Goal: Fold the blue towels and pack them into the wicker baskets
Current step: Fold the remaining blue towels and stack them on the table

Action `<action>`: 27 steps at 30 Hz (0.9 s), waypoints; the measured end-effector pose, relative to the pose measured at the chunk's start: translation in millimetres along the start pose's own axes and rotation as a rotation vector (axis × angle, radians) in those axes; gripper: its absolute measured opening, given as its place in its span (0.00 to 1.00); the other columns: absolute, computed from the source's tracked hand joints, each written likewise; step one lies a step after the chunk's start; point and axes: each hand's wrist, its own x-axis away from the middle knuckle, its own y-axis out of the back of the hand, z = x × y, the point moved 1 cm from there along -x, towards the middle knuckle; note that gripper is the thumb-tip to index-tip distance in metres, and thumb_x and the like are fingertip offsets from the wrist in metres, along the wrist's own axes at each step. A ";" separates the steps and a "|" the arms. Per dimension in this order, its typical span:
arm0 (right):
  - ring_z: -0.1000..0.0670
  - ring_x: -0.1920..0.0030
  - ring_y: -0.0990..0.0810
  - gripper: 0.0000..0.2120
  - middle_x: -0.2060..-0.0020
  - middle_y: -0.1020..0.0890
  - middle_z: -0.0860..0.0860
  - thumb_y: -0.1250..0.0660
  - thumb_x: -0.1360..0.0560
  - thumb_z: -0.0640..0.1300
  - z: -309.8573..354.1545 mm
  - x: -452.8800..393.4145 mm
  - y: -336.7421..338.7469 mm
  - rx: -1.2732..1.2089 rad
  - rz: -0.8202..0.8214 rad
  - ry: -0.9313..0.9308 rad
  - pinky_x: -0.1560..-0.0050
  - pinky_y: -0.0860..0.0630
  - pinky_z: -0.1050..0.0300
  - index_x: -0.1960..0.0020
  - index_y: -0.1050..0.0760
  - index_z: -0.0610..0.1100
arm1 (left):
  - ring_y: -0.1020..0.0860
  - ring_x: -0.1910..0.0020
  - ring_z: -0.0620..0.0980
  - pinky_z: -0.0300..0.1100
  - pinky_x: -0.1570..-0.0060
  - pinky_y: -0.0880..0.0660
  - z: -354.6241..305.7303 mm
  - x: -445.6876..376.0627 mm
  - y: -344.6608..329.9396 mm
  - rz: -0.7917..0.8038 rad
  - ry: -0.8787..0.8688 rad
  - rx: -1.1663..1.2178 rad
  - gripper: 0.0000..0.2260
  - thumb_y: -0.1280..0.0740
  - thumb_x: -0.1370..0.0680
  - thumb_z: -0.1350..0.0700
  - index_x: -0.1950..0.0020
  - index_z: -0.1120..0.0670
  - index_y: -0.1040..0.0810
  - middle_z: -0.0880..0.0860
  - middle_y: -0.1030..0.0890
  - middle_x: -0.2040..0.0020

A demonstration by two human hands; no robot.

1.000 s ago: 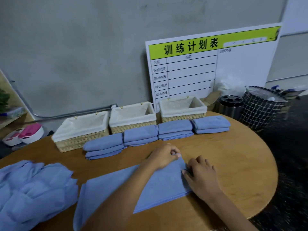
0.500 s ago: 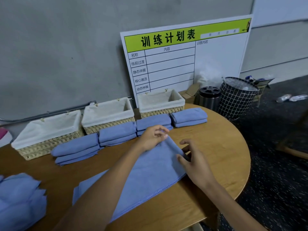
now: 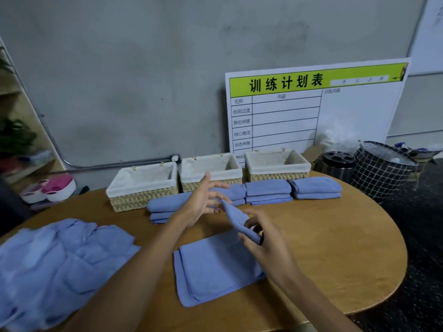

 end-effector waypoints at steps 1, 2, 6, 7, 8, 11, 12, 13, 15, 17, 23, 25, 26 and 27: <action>0.51 0.61 0.21 0.22 0.60 0.21 0.53 0.29 0.24 0.42 6.6 0.0 -9.3 0.006 0.021 0.022 0.61 0.23 0.47 0.36 0.29 0.60 | 0.22 0.66 0.51 0.43 0.63 0.27 -2.1 8.9 9.8 -0.009 -0.006 -0.001 0.33 0.55 0.18 0.33 0.40 0.55 0.20 0.59 0.16 0.57; 0.51 0.60 0.22 0.23 0.59 0.21 0.53 0.29 0.24 0.42 12.8 -0.2 -18.4 0.019 0.041 0.040 0.61 0.24 0.48 0.35 0.30 0.61 | 0.23 0.67 0.51 0.42 0.65 0.28 -2.7 16.9 19.6 -0.020 -0.012 0.000 0.33 0.55 0.18 0.34 0.40 0.56 0.21 0.59 0.17 0.58; 0.57 0.57 0.23 0.22 0.55 0.22 0.59 0.31 0.23 0.42 34.3 1.4 -53.9 0.089 0.137 0.091 0.59 0.25 0.56 0.33 0.31 0.58 | 0.24 0.70 0.47 0.41 0.66 0.29 4.5 47.8 53.6 -0.080 -0.014 -0.060 0.33 0.56 0.18 0.34 0.42 0.55 0.20 0.58 0.17 0.59; 0.56 0.57 0.23 0.22 0.55 0.22 0.59 0.32 0.23 0.43 37.7 3.6 -62.4 0.115 0.178 0.101 0.59 0.25 0.55 0.32 0.31 0.57 | 0.24 0.70 0.47 0.40 0.66 0.29 9.8 54.3 61.1 -0.093 -0.007 -0.077 0.33 0.56 0.18 0.35 0.42 0.55 0.20 0.58 0.17 0.59; 0.54 0.57 0.24 0.21 0.54 0.23 0.58 0.33 0.22 0.44 40.3 6.2 -70.6 0.139 0.219 0.112 0.59 0.25 0.54 0.31 0.32 0.56 | 0.26 0.70 0.48 0.40 0.66 0.29 16.5 60.3 68.5 -0.106 0.002 -0.086 0.33 0.56 0.18 0.35 0.43 0.56 0.19 0.57 0.17 0.60; 0.54 0.54 0.24 0.19 0.52 0.22 0.57 0.36 0.22 0.47 40.9 16.5 -89.0 0.201 0.300 0.150 0.59 0.27 0.53 0.32 0.32 0.56 | 0.29 0.69 0.49 0.41 0.65 0.30 43.2 74.1 85.0 -0.139 0.037 -0.136 0.30 0.54 0.17 0.37 0.44 0.55 0.18 0.56 0.15 0.60; 0.54 0.52 0.24 0.18 0.50 0.22 0.57 0.36 0.22 0.49 39.5 19.8 -93.6 0.225 0.324 0.160 0.58 0.27 0.54 0.33 0.32 0.56 | 0.28 0.68 0.49 0.41 0.64 0.30 51.7 78.5 86.9 -0.154 0.053 -0.184 0.29 0.53 0.16 0.38 0.44 0.54 0.18 0.56 0.15 0.60; 0.54 0.50 0.25 0.17 0.49 0.23 0.58 0.36 0.23 0.52 39.3 23.4 -97.4 0.261 0.354 0.165 0.57 0.29 0.56 0.35 0.32 0.57 | 0.26 0.66 0.48 0.41 0.61 0.30 59.7 82.6 87.0 -0.166 0.069 -0.247 0.27 0.53 0.15 0.39 0.44 0.54 0.18 0.55 0.14 0.59; 0.54 0.50 0.27 0.18 0.50 0.24 0.58 0.39 0.24 0.65 39.4 30.7 -102.9 0.347 0.408 0.202 0.56 0.33 0.58 0.39 0.31 0.57 | 0.20 0.61 0.43 0.42 0.55 0.29 73.0 88.1 83.9 -0.183 0.058 -0.354 0.21 0.48 0.14 0.45 0.45 0.54 0.18 0.54 0.14 0.57; 0.55 0.52 0.28 0.26 0.52 0.24 0.58 0.48 0.25 0.75 41.8 33.5 -101.4 0.365 0.422 0.213 0.55 0.32 0.57 0.43 0.28 0.57 | 0.18 0.59 0.42 0.41 0.49 0.29 81.9 88.4 80.6 -0.191 -0.019 -0.410 0.15 0.42 0.14 0.52 0.48 0.56 0.18 0.54 0.14 0.57; 0.56 0.57 0.23 0.17 0.56 0.21 0.58 0.48 0.21 0.61 14.3 0.8 -86.9 0.301 0.073 0.033 0.60 0.28 0.55 0.51 0.24 0.54 | 0.22 0.59 0.35 0.33 0.55 0.26 81.6 79.2 50.0 -0.322 -0.210 -0.636 0.05 0.34 0.19 0.54 0.47 0.49 0.18 0.43 0.18 0.56; 0.51 0.57 0.22 0.17 0.55 0.21 0.54 0.48 0.22 0.57 -3.9 -7.3 -83.5 0.502 0.085 0.062 0.62 0.31 0.55 0.50 0.24 0.52 | 0.24 0.55 0.35 0.37 0.53 0.27 87.9 77.2 32.8 -0.304 -0.230 -0.770 0.06 0.35 0.18 0.52 0.43 0.47 0.20 0.41 0.20 0.52; 0.48 0.55 0.22 0.17 0.53 0.22 0.53 0.48 0.22 0.56 -15.0 -8.0 -82.7 0.594 0.125 0.054 0.60 0.32 0.54 0.49 0.23 0.51 | 0.25 0.51 0.37 0.41 0.49 0.28 95.4 76.1 27.4 -0.294 -0.226 -0.882 0.07 0.36 0.18 0.50 0.41 0.45 0.22 0.41 0.21 0.49; 0.46 0.52 0.23 0.16 0.51 0.23 0.52 0.47 0.21 0.55 -24.0 -7.4 -80.7 0.646 0.166 0.013 0.58 0.31 0.52 0.47 0.23 0.51 | 0.27 0.46 0.41 0.44 0.45 0.30 103.5 75.6 24.9 -0.293 -0.211 -0.986 0.08 0.38 0.17 0.47 0.39 0.43 0.24 0.41 0.23 0.46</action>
